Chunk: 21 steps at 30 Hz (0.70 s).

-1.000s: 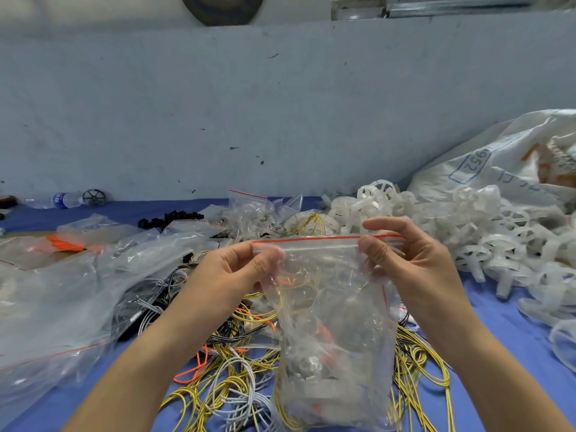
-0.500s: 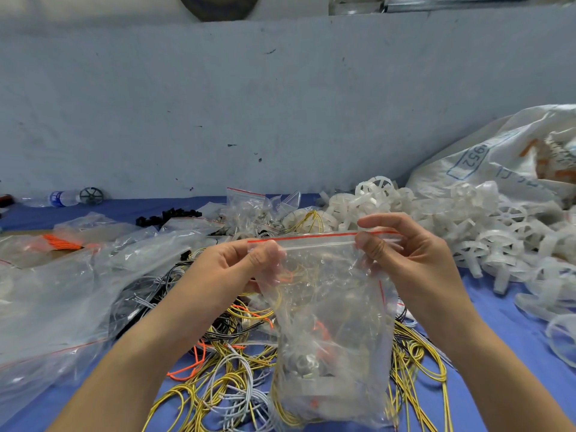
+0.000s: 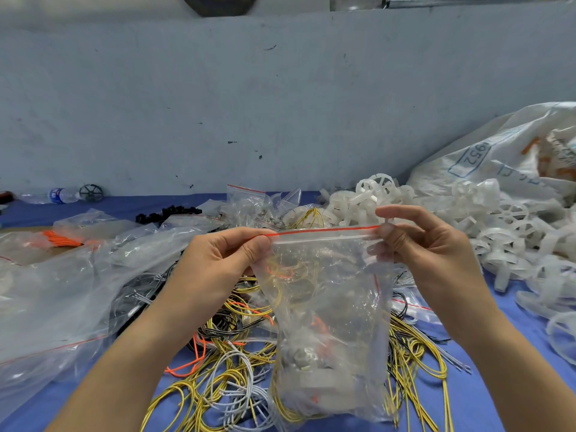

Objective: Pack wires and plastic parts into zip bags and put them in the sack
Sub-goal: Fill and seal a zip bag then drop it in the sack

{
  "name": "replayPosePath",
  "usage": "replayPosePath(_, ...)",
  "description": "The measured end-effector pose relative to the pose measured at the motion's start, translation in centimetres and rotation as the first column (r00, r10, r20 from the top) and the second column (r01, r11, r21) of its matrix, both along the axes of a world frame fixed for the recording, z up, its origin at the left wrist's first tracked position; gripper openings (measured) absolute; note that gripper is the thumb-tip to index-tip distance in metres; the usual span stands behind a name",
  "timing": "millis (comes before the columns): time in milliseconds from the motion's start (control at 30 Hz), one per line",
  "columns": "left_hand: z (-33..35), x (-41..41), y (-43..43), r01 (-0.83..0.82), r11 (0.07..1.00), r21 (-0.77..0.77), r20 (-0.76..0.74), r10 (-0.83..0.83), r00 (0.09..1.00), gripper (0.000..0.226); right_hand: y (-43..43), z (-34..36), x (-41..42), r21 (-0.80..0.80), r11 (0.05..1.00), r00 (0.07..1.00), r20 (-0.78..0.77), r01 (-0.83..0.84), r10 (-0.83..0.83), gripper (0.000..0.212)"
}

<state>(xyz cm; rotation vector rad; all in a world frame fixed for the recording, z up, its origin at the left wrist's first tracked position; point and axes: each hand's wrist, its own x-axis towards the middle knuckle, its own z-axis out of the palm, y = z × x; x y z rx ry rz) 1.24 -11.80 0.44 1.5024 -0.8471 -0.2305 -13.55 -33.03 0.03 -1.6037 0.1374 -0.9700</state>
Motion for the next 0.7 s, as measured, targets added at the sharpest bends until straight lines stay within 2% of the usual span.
replayPosePath(133,0.2,-0.3,0.0,-0.038,0.999,-0.009,0.075,0.039,0.996,0.018,0.4,0.2,-0.2,-0.086,0.996,1.000,-0.028,0.005,-0.008,0.023)
replayPosePath(200,0.4,-0.8,-0.1,-0.040,0.999,-0.008,0.121,0.041,0.992,0.018,0.7,0.6,-0.3,-0.283,0.949,0.986,-0.056,0.138,-0.160,0.022)
replayPosePath(267,0.5,-1.4,-0.2,-0.048,0.999,0.002,0.179,0.047,0.983,0.018,1.5,1.4,-0.5,-0.552,0.779,0.936,0.007,0.296,-0.351,0.024)
replayPosePath(300,0.7,-1.7,-0.3,-0.047,0.999,0.005,0.207,0.045,0.977,0.018,2.1,1.9,-0.6,-0.653,0.686,0.921,0.042,0.319,-0.388,0.028)
replayPosePath(333,0.8,-2.1,-0.3,-0.042,0.999,0.003,0.227,0.040,0.973,0.019,2.8,2.4,-0.7,-0.728,0.618,0.921,0.046,0.297,-0.388,0.033)
replayPosePath(400,1.1,-2.9,-0.4,-0.025,1.000,-0.002,0.262,0.025,0.965,0.019,4.0,2.9,-0.8,-0.816,0.543,0.928,-0.025,0.197,-0.373,0.040)
replayPosePath(467,1.3,-3.3,-0.4,-0.016,1.000,0.001,0.292,0.015,0.956,0.018,4.5,3.0,-0.8,-0.844,0.525,0.911,-0.129,0.107,-0.393,0.038)
replayPosePath(533,1.5,-3.4,-0.3,-0.018,1.000,0.015,0.309,0.012,0.951,0.017,4.4,2.9,-0.7,-0.833,0.550,0.895,-0.201,0.057,-0.398,0.029)
replayPosePath(700,1.6,-3.1,-0.2,-0.033,0.999,0.033,0.290,0.022,0.957,0.015,4.0,3.0,-1.0,-0.781,0.623,0.925,-0.207,0.041,-0.320,0.014)
